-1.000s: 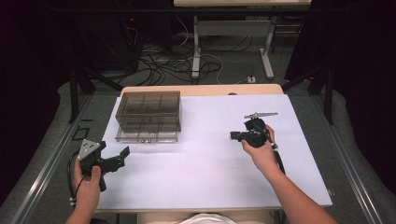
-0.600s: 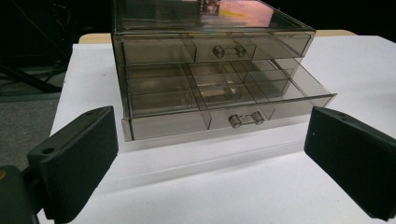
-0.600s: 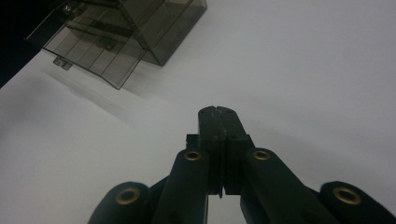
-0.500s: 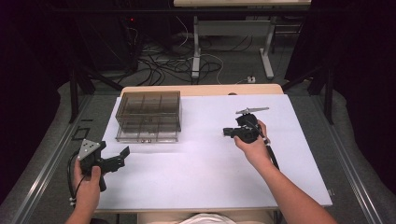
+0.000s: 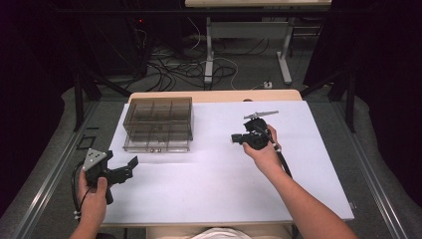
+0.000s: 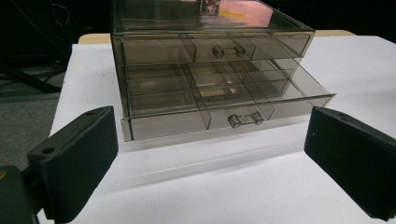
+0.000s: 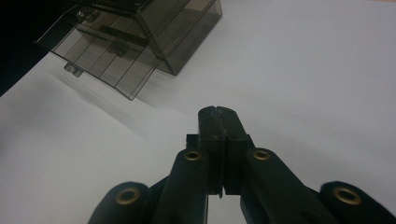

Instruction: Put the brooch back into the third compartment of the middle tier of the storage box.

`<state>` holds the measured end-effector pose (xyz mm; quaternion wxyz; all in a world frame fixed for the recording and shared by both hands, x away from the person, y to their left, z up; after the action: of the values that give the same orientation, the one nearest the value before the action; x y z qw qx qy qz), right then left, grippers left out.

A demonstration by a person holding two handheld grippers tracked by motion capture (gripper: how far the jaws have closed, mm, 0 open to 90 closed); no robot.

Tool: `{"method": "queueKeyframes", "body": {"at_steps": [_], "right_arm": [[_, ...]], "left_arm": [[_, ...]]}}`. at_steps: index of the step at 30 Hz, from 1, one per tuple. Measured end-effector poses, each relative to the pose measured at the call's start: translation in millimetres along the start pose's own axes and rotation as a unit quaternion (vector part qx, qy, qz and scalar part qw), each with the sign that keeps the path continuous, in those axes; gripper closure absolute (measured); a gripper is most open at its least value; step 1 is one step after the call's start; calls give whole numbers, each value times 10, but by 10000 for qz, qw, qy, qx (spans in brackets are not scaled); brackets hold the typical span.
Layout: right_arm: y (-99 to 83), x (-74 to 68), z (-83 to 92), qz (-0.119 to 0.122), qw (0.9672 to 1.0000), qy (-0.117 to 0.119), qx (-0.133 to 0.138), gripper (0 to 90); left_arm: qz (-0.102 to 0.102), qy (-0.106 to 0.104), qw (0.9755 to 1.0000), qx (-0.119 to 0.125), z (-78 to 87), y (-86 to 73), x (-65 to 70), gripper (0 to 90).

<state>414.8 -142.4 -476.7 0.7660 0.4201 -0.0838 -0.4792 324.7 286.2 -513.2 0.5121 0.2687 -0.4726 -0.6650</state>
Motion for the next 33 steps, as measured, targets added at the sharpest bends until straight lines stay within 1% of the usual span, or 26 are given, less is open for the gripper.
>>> {"method": "queueKeyframes", "body": {"at_steps": [1,2,4,5,11,14,15,17,18,21,24,26,30,31,33], "right_arm": [[8,-4,-6,32,10000,15,3,900],[13,-18,-12,-10,10000,28,-10,900],[29,-37,-42,10,10000,44,9,900],[33,-38,-50,50,10000,30,-5,900],[63,-85,-87,44,10000,50,-13,900],[85,-125,-119,81,9999,77,-21,900],[90,-128,-130,135,9999,68,0,900],[92,-145,-134,87,9999,81,-46,900],[98,-148,-146,141,9999,69,-13,900],[118,-193,-176,110,9999,107,-34,900],[130,-215,-198,145,9998,113,-21,900],[142,-240,-224,185,9997,142,-10,900],[162,-307,-272,139,9997,210,-48,900],[174,-338,-300,114,9996,254,-42,900],[189,-354,-327,88,9994,343,-35,900]], "left_arm": [[1,1,10000,1,0,0,0,27],[1,-1,10000,1,0,0,0,27],[3,-5,10000,3,-1,0,0,27],[1,-6,10000,1,-1,0,1,27],[4,-11,10000,1,-1,0,1,27],[9,-7,10000,12,0,2,1,27],[3,-7,10000,12,1,2,0,27],[-2,-10,10000,9,2,2,-1,27],[0,-11,10000,10,2,2,-1,27],[2,-14,10000,12,2,2,-1,27],[-20,-5,10000,13,4,4,-3,27],[3,-15,10000,15,2,2,1,27],[0,-19,10000,10,2,2,0,27],[2,-20,10000,8,2,1,0,27],[2,-21,10000,12,3,2,0,27]]}}
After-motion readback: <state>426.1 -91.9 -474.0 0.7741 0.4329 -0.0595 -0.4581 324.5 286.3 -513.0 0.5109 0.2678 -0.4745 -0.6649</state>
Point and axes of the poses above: each handheld gripper's, and its own axes: z roughly backward along the jaws, y roughly out of its top, x roughly to its right, the point moved 2 cm from there along -z, roughly forward along the jaws
